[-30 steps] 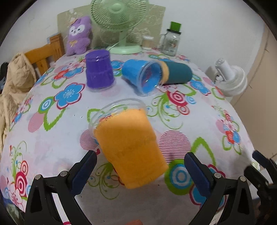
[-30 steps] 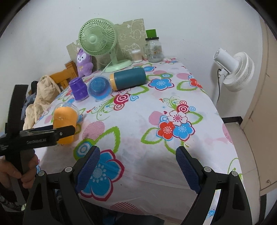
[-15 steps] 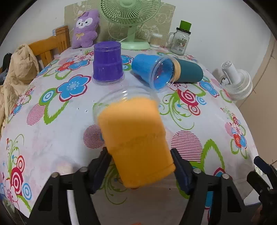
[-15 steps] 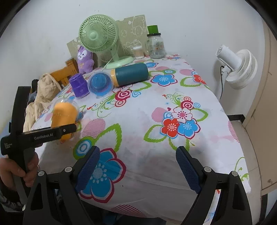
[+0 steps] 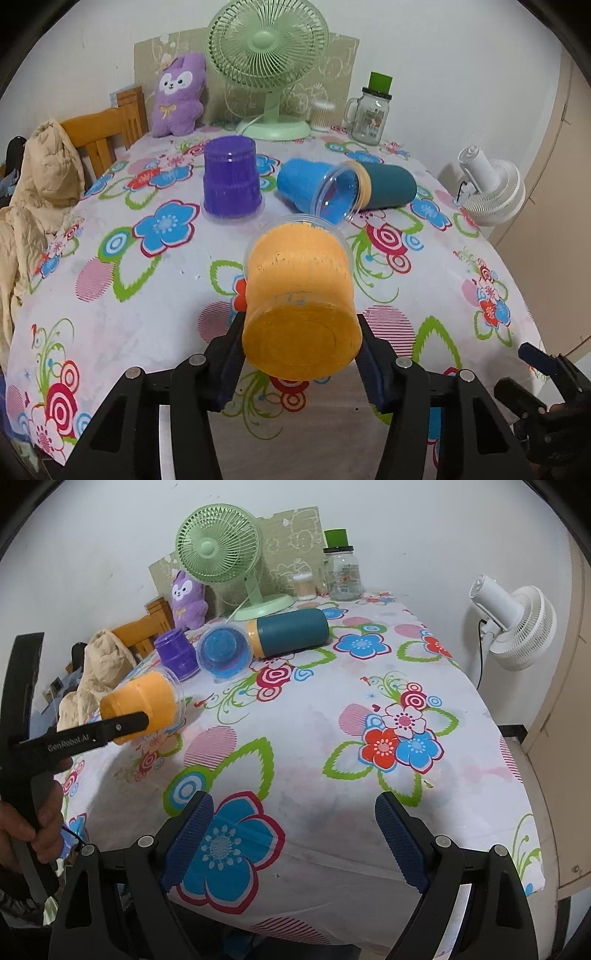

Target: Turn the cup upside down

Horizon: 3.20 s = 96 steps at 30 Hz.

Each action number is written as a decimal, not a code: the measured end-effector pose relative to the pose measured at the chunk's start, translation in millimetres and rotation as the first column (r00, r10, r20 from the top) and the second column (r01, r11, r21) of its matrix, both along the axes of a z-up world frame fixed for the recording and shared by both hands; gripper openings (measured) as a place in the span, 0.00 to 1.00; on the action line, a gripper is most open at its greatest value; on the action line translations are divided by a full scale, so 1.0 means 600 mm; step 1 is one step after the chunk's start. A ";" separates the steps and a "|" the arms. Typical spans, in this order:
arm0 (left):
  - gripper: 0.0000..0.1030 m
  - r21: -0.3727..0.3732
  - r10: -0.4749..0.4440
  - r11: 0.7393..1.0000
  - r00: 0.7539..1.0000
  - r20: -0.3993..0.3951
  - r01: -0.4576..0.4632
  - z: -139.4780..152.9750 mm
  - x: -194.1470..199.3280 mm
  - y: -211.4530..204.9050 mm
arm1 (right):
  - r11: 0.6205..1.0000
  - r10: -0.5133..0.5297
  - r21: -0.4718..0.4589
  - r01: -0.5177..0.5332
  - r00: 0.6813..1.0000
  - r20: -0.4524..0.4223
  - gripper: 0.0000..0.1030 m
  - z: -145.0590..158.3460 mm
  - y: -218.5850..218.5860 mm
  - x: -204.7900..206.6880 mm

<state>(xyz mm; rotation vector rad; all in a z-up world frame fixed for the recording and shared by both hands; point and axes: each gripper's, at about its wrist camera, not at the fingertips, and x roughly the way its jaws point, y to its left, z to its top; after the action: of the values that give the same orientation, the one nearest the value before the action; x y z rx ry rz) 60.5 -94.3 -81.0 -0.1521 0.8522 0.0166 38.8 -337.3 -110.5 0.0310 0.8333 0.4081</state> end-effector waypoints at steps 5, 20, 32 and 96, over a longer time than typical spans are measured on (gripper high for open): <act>0.55 -0.001 -0.001 1.000 1.000 0.030 0.001 0.020 -0.008 0.004 | 1.000 0.006 -0.002 -0.006 1.000 -0.002 0.89 -0.001 0.003 0.000; 0.55 0.007 0.008 1.000 0.998 0.059 -0.009 0.047 -0.026 0.017 | 0.998 0.055 -0.007 -0.055 0.999 -0.002 0.89 -0.003 0.031 -0.004; 0.79 -0.027 0.009 1.000 0.998 0.064 -0.007 0.056 -0.036 0.027 | 0.997 0.079 -0.022 -0.079 0.997 -0.003 0.89 0.001 0.051 0.000; 1.00 0.022 0.135 0.989 0.946 0.296 -0.148 0.170 -0.114 0.146 | 0.987 0.155 -0.090 -0.131 0.914 0.376 1.00 0.243 0.248 -0.031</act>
<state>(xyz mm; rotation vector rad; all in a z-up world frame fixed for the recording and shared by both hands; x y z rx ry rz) -8.0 -6.9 21.2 -0.1699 0.5417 0.1445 20.0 -188.7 35.0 -0.1663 0.4619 0.5062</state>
